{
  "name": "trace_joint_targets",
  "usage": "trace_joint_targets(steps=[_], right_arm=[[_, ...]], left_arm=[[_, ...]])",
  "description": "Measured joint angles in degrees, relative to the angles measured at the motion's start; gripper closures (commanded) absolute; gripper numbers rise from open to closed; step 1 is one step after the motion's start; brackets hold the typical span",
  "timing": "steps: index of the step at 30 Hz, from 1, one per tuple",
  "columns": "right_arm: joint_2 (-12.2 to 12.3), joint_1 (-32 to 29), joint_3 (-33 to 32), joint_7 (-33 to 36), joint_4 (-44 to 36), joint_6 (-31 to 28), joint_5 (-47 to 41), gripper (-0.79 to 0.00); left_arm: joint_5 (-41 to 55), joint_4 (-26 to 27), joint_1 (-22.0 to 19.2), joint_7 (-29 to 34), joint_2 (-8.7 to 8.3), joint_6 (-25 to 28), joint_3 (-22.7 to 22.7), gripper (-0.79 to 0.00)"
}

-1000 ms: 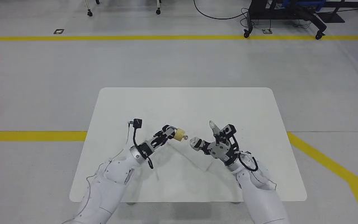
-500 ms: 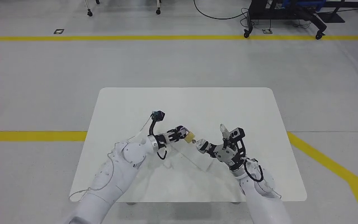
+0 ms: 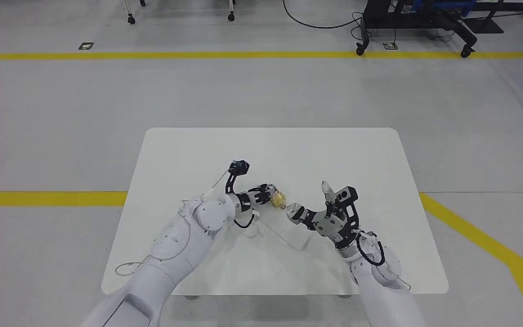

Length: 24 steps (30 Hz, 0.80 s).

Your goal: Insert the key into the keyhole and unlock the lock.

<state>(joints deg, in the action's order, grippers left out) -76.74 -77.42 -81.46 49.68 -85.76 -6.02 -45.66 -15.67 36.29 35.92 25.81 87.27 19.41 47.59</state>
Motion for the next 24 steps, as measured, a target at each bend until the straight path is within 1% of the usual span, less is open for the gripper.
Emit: trace_joint_targets(steps=[3, 6, 9, 12, 15, 16, 18, 19, 21, 22, 23, 24], right_arm=[[0.0, 0.0, 0.0, 0.0, 0.0, 0.0, 0.0, -0.785], [0.0, 0.0, 0.0, 0.0, 0.0, 0.0, 0.0, -0.785], [0.0, 0.0, 0.0, 0.0, 0.0, 0.0, 0.0, -0.785], [0.0, 0.0, 0.0, 0.0, 0.0, 0.0, 0.0, -0.785], [0.0, 0.0, 0.0, 0.0, 0.0, 0.0, 0.0, -0.785], [0.0, 0.0, 0.0, 0.0, 0.0, 0.0, 0.0, -0.785], [0.0, 0.0, 0.0, 0.0, 0.0, 0.0, 0.0, -0.785], [0.0, 0.0, 0.0, 0.0, 0.0, 0.0, 0.0, -0.785], [0.0, 0.0, 0.0, 0.0, 0.0, 0.0, 0.0, -0.785], [0.0, 0.0, 0.0, 0.0, 0.0, 0.0, 0.0, -0.785], [0.0, 0.0, 0.0, 0.0, 0.0, 0.0, 0.0, -0.785], [0.0, 0.0, 0.0, 0.0, 0.0, 0.0, 0.0, -0.785]], left_arm=[[2.4, -1.1, -0.2, 1.3, -0.1, 2.0, 1.3, -0.785], [3.3, -1.6, -0.3, 1.6, -0.88, 4.1, 3.2, -0.785], [1.9, -0.4, -0.1, 0.7, -2.35, 6.1, 5.7, -0.785], [-1.6, 2.8, 0.9, -0.8, -4.83, 8.1, 9.4, -0.785], [-5.7, 9.7, 4.2, -1.2, -7.96, 9.3, 14.9, -0.785], [-7.2, 13.8, 6.3, -0.9, -9.27, 9.6, 17.5, -0.785], [-9.3, 21.0, 10.5, -0.1, -11.18, 9.6, 21.9, -0.785], [-10.8, 26.1, 13.8, 0.4, -12.37, 9.6, 25.1, -0.785], [-12.4, 33.7, 19.1, 0.6, -13.86, 10.3, 29.8, -0.785], [-12.9, 38.0, 22.5, 0.4, -14.59, 11.1, 32.7, -0.785], [-13.1, 40.4, 24.7, 0.1, -14.89, 11.5, 34.5, -0.785], [-13.1, 41.7, 26.0, 0.0, -14.99, 11.6, 35.4, -0.785]])
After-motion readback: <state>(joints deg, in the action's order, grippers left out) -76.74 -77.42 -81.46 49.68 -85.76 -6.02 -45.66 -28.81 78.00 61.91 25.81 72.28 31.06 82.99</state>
